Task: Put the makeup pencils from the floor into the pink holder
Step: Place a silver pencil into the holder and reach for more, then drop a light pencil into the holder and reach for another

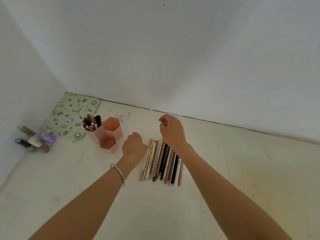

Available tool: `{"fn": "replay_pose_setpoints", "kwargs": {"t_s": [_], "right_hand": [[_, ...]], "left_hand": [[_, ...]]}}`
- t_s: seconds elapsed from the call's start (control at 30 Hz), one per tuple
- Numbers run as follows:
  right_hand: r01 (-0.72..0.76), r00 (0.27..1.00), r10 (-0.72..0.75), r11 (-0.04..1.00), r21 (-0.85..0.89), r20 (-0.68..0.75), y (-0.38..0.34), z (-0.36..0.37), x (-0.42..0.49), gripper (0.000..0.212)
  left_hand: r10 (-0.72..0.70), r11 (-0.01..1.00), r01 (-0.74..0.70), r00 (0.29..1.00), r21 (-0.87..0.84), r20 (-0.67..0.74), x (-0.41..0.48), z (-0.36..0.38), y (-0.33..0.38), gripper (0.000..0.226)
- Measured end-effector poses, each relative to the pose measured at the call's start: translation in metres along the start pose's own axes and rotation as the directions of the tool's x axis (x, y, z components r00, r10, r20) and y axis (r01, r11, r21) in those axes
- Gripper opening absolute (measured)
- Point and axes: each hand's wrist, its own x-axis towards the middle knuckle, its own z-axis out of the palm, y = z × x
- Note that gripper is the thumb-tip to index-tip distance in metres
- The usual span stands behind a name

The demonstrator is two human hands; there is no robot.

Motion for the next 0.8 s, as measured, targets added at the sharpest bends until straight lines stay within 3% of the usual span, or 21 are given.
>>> {"fn": "replay_pose_setpoints", "kwargs": {"t_s": [0.1,0.2,0.27,0.4,0.53,0.6,0.67,0.8], "right_hand": [[0.012,0.978,0.051,0.956,-0.294,0.204,0.0,0.019,0.008,0.023],[0.083,0.949,0.102,0.834,-0.546,0.3,0.001,0.04,0.01,0.028],[0.099,0.937,0.135,0.782,-0.615,0.322,0.005,0.052,0.011,0.037],[0.089,0.922,0.176,0.773,-0.628,0.346,0.008,0.068,0.014,0.03],[-0.023,0.924,0.215,0.856,-0.516,0.316,0.004,0.071,0.014,0.016],[-0.2,0.916,0.281,0.938,-0.282,0.287,-0.003,0.066,0.018,0.014],[-0.304,0.929,0.296,0.953,0.001,0.221,-0.016,0.054,0.022,0.011],[-0.147,0.988,0.154,0.953,0.264,-0.007,-0.049,0.022,0.033,0.009]], "left_hand": [[0.088,0.978,-0.109,0.989,-0.179,-0.122,0.004,-0.033,0.005,0.037],[0.18,0.908,-0.233,0.967,-0.349,-0.178,-0.002,-0.062,0.01,0.073],[0.203,0.874,-0.28,0.953,-0.397,-0.226,-0.007,-0.076,0.01,0.088],[0.178,0.861,-0.29,0.942,-0.419,-0.286,-0.014,-0.09,0.004,0.082],[0.175,0.834,-0.312,0.932,-0.456,-0.318,-0.021,-0.095,0.0,0.07],[0.172,0.817,-0.34,0.915,-0.465,-0.366,-0.022,-0.102,-0.003,0.062],[0.162,0.771,-0.4,0.876,-0.496,-0.454,-0.018,-0.114,-0.008,0.053],[0.032,0.707,-0.5,0.729,-0.5,-0.683,-0.002,-0.157,-0.035,0.044]]}}
